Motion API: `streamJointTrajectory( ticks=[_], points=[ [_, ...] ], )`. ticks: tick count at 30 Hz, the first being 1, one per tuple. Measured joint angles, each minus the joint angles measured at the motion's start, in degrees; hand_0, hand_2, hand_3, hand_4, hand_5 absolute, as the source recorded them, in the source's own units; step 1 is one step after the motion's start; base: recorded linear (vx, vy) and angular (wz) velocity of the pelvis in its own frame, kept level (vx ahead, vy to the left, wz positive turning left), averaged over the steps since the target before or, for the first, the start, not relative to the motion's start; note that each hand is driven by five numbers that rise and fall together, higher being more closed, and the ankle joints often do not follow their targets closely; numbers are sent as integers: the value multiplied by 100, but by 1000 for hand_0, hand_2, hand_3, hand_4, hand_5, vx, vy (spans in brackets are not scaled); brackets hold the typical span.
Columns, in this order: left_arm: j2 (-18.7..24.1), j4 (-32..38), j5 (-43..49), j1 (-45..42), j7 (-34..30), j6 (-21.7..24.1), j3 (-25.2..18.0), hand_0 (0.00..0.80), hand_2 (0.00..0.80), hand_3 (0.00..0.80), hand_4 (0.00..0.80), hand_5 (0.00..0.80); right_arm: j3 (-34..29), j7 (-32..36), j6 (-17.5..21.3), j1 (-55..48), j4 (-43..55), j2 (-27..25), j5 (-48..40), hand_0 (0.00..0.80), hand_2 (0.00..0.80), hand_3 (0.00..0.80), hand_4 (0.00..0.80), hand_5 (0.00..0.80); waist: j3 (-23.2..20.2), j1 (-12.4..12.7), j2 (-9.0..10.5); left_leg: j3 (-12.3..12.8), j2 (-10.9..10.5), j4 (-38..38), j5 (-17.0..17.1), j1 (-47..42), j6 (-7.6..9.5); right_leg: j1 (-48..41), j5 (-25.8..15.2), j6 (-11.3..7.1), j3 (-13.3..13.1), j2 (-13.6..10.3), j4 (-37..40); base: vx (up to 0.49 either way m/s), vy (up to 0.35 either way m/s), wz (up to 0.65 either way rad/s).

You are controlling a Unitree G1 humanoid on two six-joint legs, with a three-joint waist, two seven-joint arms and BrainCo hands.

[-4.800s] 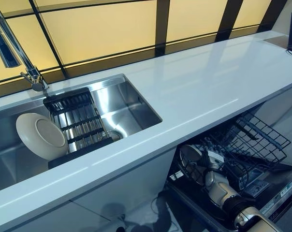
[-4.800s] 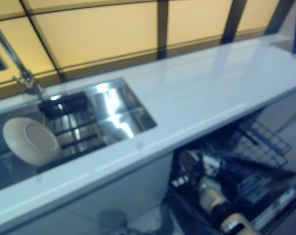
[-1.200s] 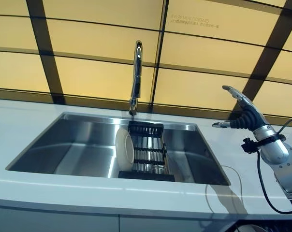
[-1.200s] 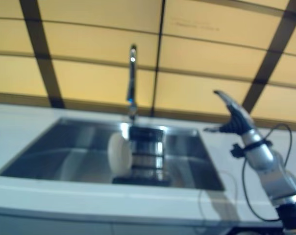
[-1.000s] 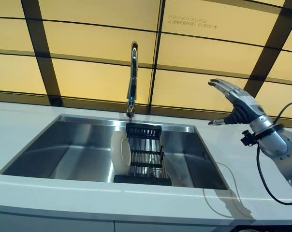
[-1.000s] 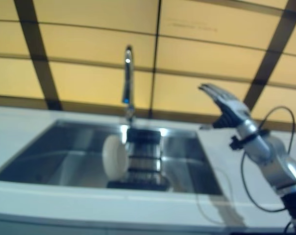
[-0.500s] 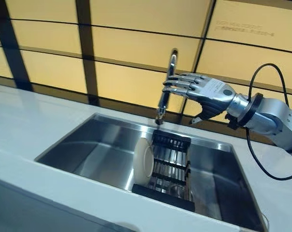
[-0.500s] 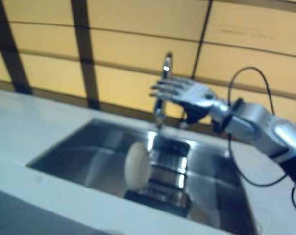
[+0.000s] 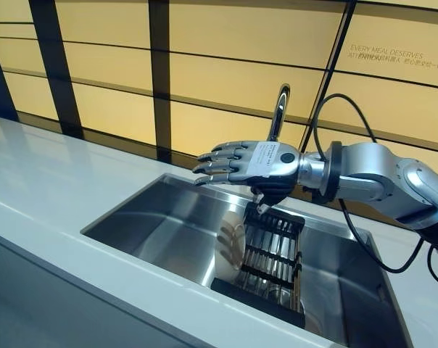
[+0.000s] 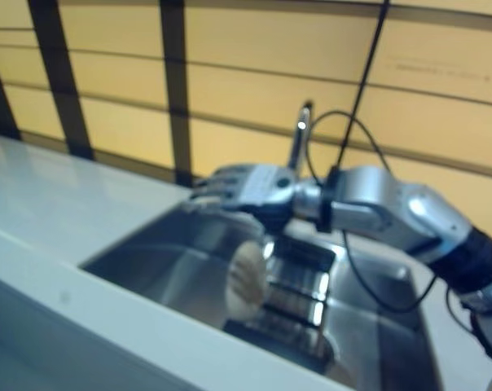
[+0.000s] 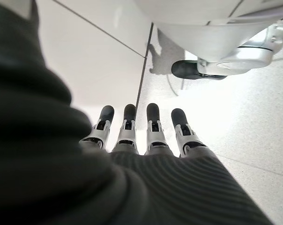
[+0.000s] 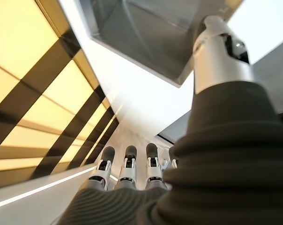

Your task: Take plates into dishwasher

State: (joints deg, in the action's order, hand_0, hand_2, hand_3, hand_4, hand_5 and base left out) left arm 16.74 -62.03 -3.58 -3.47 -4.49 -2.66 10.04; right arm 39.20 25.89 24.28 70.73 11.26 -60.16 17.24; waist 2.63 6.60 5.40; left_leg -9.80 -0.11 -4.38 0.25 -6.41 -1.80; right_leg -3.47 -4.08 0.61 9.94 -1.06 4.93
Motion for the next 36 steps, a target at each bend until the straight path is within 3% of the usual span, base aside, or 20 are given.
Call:
streamJointTrajectory(
  ticks=[15,21,36],
  points=[
    [-50,-23,-174,-66,52,-42,0,0,0,0,0,0,465,756,-231,76,-31,158,1,0,0,0,0,0,-66,64,63,22,1,6,10,2,-6,-5,2,-6,5,-2,-1,2,13,0],
    [-52,-27,-175,-73,75,-43,-2,0,0,0,0,0,474,1087,-490,162,-9,314,-111,0,0,0,0,0,-71,69,87,31,4,6,10,1,-7,-5,2,-6,4,-1,-1,0,0,0],
    [-54,-30,-174,-123,129,-44,-3,0,0,0,0,0,654,1365,-781,329,-26,556,-315,0,0,0,0,0,-69,82,199,178,24,2,10,-1,-8,4,3,-7,-13,2,8,0,0,0]
  ],
)
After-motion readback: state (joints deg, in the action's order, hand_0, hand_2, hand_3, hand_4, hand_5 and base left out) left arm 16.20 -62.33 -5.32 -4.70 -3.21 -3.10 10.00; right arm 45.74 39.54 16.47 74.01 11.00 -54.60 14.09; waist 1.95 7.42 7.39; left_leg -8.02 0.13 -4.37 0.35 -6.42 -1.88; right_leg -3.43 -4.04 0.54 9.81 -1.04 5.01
